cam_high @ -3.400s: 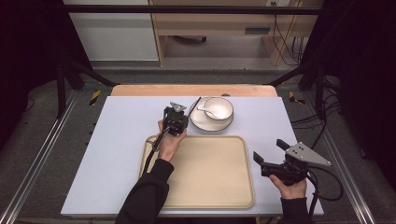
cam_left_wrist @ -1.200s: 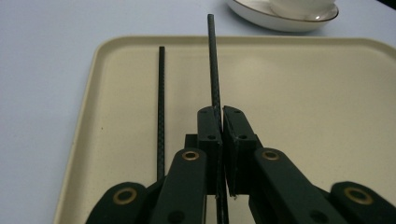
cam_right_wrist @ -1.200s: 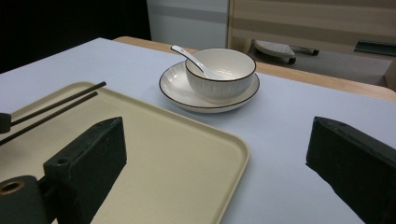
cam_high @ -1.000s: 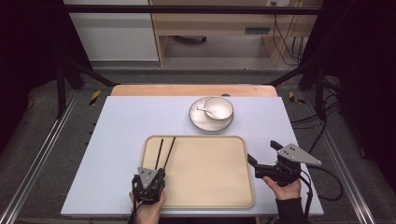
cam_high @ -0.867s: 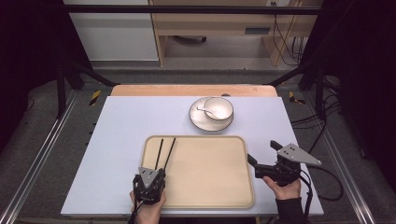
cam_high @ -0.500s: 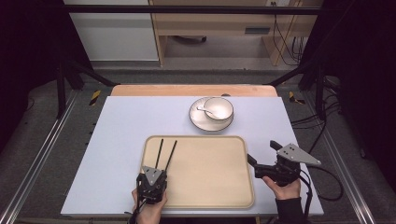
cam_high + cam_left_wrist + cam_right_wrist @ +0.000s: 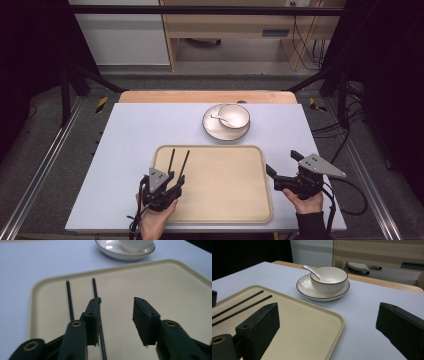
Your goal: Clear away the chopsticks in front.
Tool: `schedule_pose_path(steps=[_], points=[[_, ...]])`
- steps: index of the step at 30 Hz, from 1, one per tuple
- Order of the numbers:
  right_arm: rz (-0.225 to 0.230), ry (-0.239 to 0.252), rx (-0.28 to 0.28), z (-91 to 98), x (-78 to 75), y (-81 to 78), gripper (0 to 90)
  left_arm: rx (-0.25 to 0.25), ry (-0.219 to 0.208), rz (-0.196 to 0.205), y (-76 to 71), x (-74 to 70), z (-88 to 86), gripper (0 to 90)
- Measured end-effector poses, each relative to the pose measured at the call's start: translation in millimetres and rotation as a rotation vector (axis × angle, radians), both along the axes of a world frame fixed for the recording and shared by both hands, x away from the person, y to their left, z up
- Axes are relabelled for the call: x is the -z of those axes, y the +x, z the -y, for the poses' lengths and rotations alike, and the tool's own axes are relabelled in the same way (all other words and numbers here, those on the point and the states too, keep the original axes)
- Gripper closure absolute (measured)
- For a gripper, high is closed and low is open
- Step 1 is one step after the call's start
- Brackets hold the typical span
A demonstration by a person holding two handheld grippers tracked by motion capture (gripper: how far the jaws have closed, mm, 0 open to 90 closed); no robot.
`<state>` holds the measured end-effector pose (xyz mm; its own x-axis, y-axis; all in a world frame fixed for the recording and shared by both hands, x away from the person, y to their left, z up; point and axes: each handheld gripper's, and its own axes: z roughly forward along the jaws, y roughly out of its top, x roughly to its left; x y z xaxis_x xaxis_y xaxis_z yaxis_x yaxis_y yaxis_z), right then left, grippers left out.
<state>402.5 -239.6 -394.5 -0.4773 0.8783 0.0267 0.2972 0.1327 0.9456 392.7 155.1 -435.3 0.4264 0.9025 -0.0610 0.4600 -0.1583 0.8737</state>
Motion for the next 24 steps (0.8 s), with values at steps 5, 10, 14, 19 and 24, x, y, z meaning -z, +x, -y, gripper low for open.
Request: schedule_pose_path(steps=[5, 10, 14, 19, 24], points=[[0.0, 0.007, 0.002, 1.3, -0.8, -0.5, 5.1, 0.083, -0.009, 0.071, 8.1, -29.5, -7.2, 35.3], [0.008, 0.011, 0.002, 3.2, -2.5, -2.0, 5.1, 0.153, -0.017, 0.115, 15.2, -49.9, -15.3, 25.1], [0.008, 0.02, 0.009, 6.2, -3.5, -3.0, 5.0, 0.17, 0.052, 0.112, 18.5, -52.9, -27.6, 18.0], [0.01, 0.027, 0.016, 9.1, -4.4, -3.8, 4.8, 0.16, 0.048, 0.104, 16.5, -47.2, -51.7, 11.9], [-0.004, 0.022, 0.015, 8.2, -1.7, -1.3, 4.4, 0.111, -0.001, 0.105, 15.4, -41.9, -74.7, 11.3]])
